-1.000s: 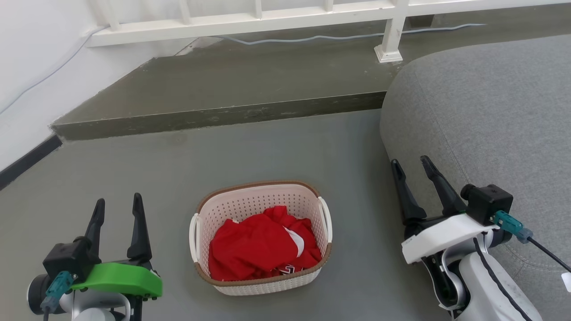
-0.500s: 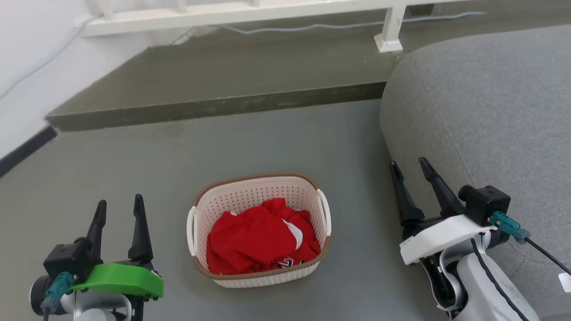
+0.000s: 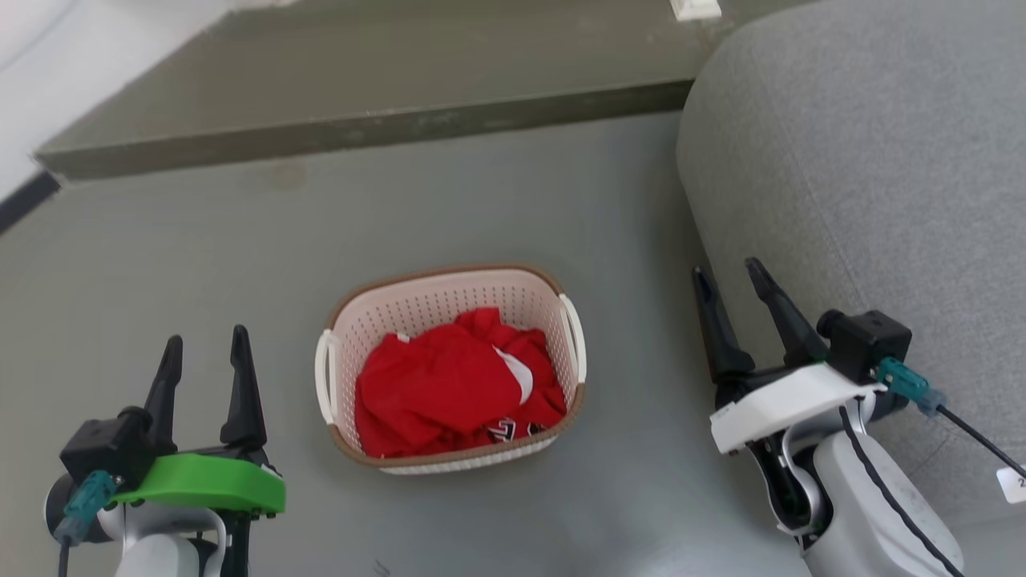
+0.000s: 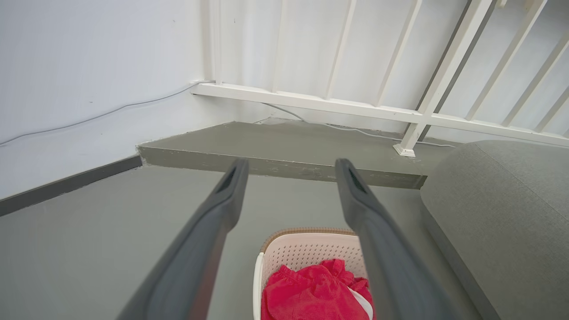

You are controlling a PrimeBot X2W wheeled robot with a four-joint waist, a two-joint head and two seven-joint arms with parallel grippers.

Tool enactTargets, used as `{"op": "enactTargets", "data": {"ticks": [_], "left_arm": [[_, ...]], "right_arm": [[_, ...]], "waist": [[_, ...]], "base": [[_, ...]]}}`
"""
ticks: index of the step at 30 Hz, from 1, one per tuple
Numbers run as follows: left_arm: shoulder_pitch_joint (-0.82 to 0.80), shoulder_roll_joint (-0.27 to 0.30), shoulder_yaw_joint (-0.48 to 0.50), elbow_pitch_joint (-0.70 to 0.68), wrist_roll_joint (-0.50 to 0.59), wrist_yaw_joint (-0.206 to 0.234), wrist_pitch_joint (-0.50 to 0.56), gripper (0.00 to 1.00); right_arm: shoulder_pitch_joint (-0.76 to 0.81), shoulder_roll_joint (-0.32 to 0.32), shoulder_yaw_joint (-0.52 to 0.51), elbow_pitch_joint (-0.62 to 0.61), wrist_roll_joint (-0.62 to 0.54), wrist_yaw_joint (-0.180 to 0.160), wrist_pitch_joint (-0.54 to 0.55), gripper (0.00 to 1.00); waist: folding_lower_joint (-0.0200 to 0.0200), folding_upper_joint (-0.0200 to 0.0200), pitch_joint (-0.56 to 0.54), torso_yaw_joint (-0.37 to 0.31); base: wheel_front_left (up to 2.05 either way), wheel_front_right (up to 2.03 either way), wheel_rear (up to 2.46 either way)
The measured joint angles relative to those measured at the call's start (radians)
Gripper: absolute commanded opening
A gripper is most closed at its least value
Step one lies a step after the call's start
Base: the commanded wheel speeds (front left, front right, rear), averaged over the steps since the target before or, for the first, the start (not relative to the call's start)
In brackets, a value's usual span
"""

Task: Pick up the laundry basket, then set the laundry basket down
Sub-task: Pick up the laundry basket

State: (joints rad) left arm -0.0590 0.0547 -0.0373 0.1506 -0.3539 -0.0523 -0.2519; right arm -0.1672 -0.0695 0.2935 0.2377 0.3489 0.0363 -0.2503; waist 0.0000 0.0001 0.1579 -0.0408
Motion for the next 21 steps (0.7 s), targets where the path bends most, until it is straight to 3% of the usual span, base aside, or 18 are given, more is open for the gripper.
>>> {"op": "enactTargets", "data": {"ticks": [21], "left_arm": [[-0.136, 0.033, 0.013, 0.038, -0.01, -0.037, 0.0, 1.0]], "right_arm": [[-0.155, 0.007, 0.027, 0.051, -0.034, -0.002, 0.0, 1.0]], "waist": [[0.0001, 0.0, 0.236, -0.024]], "base": [[0.0, 0.0, 0.0]]}}
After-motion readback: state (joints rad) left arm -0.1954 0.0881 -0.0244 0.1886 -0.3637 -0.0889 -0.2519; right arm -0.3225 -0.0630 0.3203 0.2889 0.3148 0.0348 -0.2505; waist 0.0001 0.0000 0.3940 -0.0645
